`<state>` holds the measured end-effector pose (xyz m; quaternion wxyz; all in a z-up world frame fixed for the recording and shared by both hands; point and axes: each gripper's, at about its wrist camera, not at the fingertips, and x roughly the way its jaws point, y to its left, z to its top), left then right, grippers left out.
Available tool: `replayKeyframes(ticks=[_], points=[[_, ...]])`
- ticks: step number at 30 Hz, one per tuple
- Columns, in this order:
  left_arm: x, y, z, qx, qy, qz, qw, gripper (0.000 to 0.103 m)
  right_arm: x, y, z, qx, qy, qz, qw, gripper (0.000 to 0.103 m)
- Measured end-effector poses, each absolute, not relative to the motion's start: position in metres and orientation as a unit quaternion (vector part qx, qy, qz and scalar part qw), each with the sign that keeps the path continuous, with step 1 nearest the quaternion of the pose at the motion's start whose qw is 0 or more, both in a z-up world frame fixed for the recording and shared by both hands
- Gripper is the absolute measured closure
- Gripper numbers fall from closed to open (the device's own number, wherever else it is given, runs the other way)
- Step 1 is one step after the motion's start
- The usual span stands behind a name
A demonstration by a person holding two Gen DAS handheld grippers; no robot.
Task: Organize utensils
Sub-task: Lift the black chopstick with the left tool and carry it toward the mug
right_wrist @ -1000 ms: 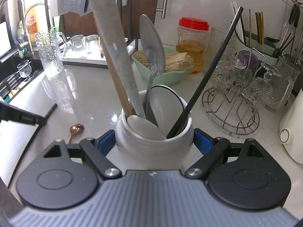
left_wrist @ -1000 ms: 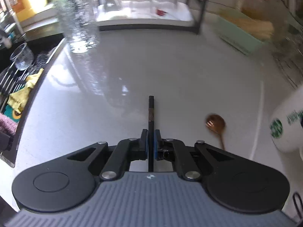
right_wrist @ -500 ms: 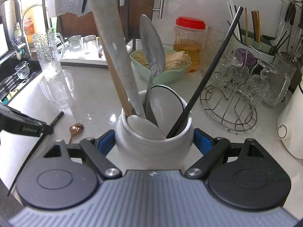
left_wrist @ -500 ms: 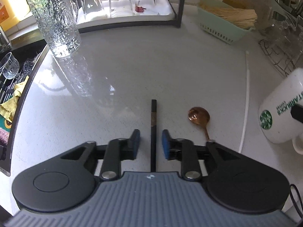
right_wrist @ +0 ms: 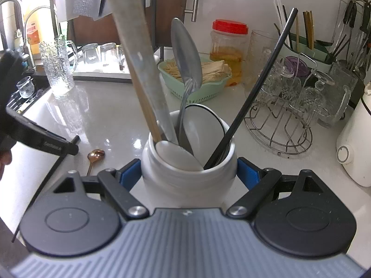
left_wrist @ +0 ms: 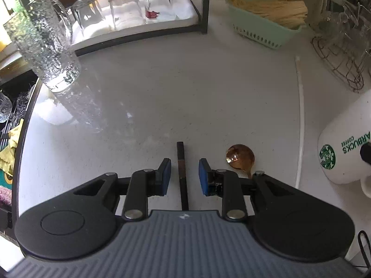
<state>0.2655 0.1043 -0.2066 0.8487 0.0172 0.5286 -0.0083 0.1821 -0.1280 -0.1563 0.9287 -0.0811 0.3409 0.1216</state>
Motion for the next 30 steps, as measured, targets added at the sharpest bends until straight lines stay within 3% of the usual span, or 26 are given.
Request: replayKeyframes(ticks=[2,4,5,13,30], points=[[0.272,0.106,-0.206,0.011,0.536,-0.011,0.844,0.077,0.182,-0.127,-0.156,-0.08,0.341,0.12,0.929,0.013],[0.276,0.105,-0.206,0.014,0.539,-0.015,0.842,0.094,0.181,-0.126,-0.156,-0.079,0.341,0.117,0.93,0.013],[0.278,0.103,-0.206,0.022,0.54,-0.015,0.841,0.095,0.181,-0.126,-0.157,-0.078,0.34,0.116,0.93,0.013],[0.281,0.09,-0.198,0.052,0.53,-0.028,0.846,0.096,0.18,-0.125,-0.158,-0.076,0.337,0.107,0.932,0.013],[0.253,0.075,-0.085,0.02,0.42,-0.103,0.901,0.096,0.181,-0.113,-0.161,-0.072,0.324,0.084,0.94,0.013]])
